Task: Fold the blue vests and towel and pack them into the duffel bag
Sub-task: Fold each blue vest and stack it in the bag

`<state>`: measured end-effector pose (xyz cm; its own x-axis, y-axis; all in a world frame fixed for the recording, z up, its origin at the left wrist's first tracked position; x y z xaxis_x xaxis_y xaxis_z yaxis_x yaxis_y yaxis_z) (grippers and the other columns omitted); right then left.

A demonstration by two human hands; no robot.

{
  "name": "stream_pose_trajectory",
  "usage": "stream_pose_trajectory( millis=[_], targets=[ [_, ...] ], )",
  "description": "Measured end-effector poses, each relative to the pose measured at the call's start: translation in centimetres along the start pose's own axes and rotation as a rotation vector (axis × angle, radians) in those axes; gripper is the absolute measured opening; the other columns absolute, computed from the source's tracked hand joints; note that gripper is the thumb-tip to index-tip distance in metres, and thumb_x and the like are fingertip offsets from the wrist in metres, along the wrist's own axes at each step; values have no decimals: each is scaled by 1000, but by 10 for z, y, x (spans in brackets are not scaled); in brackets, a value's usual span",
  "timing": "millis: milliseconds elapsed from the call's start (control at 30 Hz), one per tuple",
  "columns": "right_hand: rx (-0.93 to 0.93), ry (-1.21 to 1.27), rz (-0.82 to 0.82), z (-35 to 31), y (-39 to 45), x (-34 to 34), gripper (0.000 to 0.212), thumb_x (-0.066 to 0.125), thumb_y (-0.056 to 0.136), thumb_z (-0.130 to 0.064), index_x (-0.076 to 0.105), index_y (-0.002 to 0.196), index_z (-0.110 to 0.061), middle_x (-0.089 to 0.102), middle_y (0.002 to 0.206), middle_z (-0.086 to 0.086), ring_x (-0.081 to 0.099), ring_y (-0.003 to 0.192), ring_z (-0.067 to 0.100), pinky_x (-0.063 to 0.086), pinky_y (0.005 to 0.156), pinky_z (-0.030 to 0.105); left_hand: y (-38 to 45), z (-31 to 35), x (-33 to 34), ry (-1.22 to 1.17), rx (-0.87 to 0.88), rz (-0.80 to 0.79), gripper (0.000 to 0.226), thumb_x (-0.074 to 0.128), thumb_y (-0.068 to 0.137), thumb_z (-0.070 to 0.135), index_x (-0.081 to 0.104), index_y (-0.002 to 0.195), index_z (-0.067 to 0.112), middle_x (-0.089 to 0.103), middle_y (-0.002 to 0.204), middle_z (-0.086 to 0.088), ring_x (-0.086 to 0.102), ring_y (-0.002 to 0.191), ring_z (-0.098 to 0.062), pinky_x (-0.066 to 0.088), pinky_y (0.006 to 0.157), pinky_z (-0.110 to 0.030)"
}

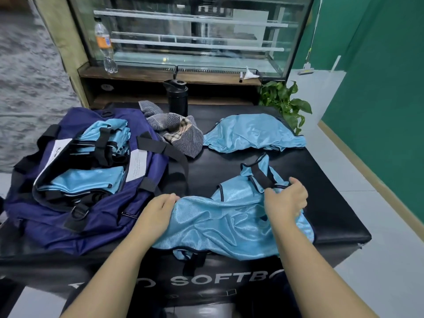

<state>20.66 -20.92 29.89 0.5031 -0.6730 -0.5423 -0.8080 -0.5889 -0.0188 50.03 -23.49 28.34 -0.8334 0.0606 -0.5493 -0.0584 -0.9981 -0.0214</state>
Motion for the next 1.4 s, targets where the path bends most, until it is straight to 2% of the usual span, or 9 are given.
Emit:
stream_pose_trajectory(
  millis=[200, 367, 500, 633, 767, 900, 1033, 1100, 1400],
  targets=[
    [-440, -82, -57, -17, -22, 20, 30, 58, 85, -1, 58, 112, -12, 51, 116, 4, 39, 110, 21, 32, 90, 28, -3, -36, 12, 377, -230, -211, 34, 74, 72, 34, 44, 81, 22, 54, 99, -3, 50, 79, -16, 37, 64, -26],
    [-774, -26, -320, -38, -42, 40, 22, 51, 85, 7, 65, 97, -6, 52, 97, -5, 45, 86, 8, 34, 77, 17, -12, -32, 18, 611, -231, -321, 71, 74, 67, 57, 39, 124, 34, 32, 122, 5, 30, 118, -18, 33, 100, -32],
    [-686, -327, -610, -27, -42, 69, 28, 49, 97, -15, 58, 122, -7, 56, 123, 4, 54, 108, 19, 40, 92, 25, -10, -33, 7, 357, -252, -91, 40, 67, 81, 50, 50, 109, 27, 33, 114, 2, 38, 117, -20, 32, 95, -28],
    [-504, -527, -577, -5, -29, 71, 35, 53, 95, -29, 55, 121, -6, 53, 125, 11, 53, 112, 27, 44, 96, 38, -8, -42, 7, 338, -278, -118, 37, 70, 85, 30, 46, 108, 13, 51, 105, -3, 50, 92, -19, 34, 75, -25],
    [-374, -636, -566, 8, -22, 64, 40, 58, 90, -36, 52, 120, -11, 50, 125, 8, 52, 111, 29, 46, 95, 42, -6, -28, 9, 295, -171, -112, 26, 69, 84, 23, 50, 67, 17, 54, 68, 3, 51, 63, -15, 38, 60, -29],
    [-379, -694, -570, -2, -21, 54, 38, 59, 89, -34, 52, 120, -13, 53, 122, 7, 49, 114, 27, 46, 93, 40, 5, 24, -16, -12, -23, 63, 7, 60, 88, 15, 59, 82, 13, 63, 79, -7, 57, 73, -21, 42, 66, -30],
    [-456, -243, -685, -50, -46, 42, 13, 56, 94, -28, 65, 94, -19, 64, 90, -3, 58, 81, 13, 47, 75, 27, 10, 76, -40, -275, 52, 174, 18, 59, 86, 27, 56, 91, 10, 63, 87, -17, 60, 81, -34, 48, 79, -46],
    [-397, 39, -834, -82, -67, 34, 28, 51, 97, -34, 68, 80, -18, 64, 73, -7, 54, 65, 7, 43, 63, 19, 4, 98, -47, -331, 102, 196, 35, 61, 76, 39, 54, 90, 7, 62, 85, -23, 61, 78, -37, 49, 77, -51],
    [-178, 536, -1072, -144, -100, 7, 18, 54, 95, -32, 66, 87, -21, 68, 82, -10, 62, 84, 12, 44, 73, 26, -21, 137, -51, -488, 249, 50, 20, 73, 81, 23, 62, 97, 22, 71, 92, 2, 67, 87, -12, 53, 78, -35]
  ],
)
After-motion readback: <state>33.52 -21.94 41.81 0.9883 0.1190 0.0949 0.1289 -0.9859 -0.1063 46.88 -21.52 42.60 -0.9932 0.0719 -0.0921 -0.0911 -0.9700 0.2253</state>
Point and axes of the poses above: each hand's wrist, its own y-axis towards the middle knuckle, its own x-axis out of the palm, z = x × y, the point moved 5 cm from there along y, towards the middle knuckle
